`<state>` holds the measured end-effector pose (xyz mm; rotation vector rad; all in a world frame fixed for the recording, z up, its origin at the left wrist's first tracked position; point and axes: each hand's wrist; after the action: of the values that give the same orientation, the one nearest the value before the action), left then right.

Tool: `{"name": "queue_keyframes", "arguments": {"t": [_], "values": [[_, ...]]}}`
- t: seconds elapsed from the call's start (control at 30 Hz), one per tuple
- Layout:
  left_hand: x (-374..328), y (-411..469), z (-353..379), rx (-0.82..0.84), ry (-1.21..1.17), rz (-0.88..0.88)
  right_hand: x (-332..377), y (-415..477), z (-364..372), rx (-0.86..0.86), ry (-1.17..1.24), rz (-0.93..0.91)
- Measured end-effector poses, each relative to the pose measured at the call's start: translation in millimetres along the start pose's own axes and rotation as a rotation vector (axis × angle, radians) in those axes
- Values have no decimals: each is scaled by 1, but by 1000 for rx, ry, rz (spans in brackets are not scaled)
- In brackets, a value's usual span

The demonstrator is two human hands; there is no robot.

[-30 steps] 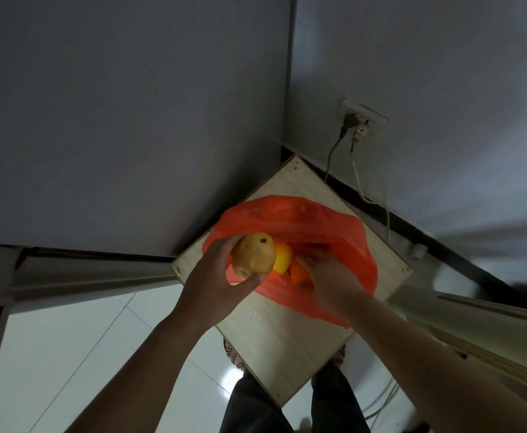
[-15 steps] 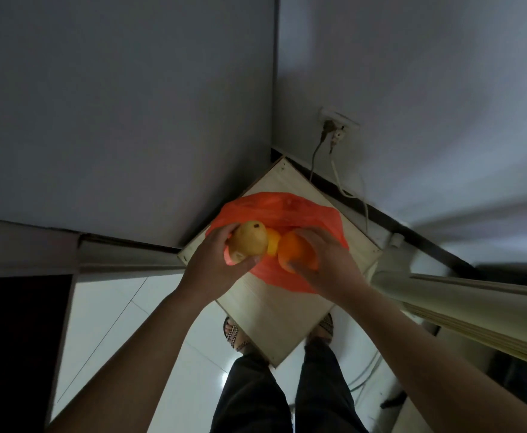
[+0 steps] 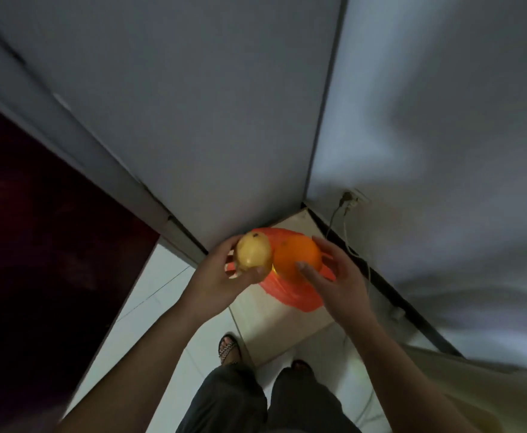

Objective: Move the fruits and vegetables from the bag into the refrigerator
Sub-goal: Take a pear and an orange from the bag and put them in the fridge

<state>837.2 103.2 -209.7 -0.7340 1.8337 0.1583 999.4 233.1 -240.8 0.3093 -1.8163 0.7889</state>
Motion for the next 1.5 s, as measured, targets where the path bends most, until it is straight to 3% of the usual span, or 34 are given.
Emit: {"name": "queue_keyframes", "arguments": {"t": [0.2,0.57,1.0,1.5], "values": [[-10,-75,13,-288,-28,-113,10,-9,6,356,-21,-86],[19,-220,6,-676,35,-358,3,-58,66,751,-389,-276],[83,-386,-24,-905,-134,-465,-6,-188,188,1039,-565,-381],[209,-713,-136,-1080,-128,-570,-50,-490,410,1184,-654,-475]]}}
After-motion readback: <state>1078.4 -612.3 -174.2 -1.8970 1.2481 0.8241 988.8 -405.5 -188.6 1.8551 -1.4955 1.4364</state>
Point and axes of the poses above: each hand's wrist, its own y-axis towards the middle knuckle, its own z-axis out of the palm, x = y × z, and after that the axes turned 6 degrees about z, right-handed
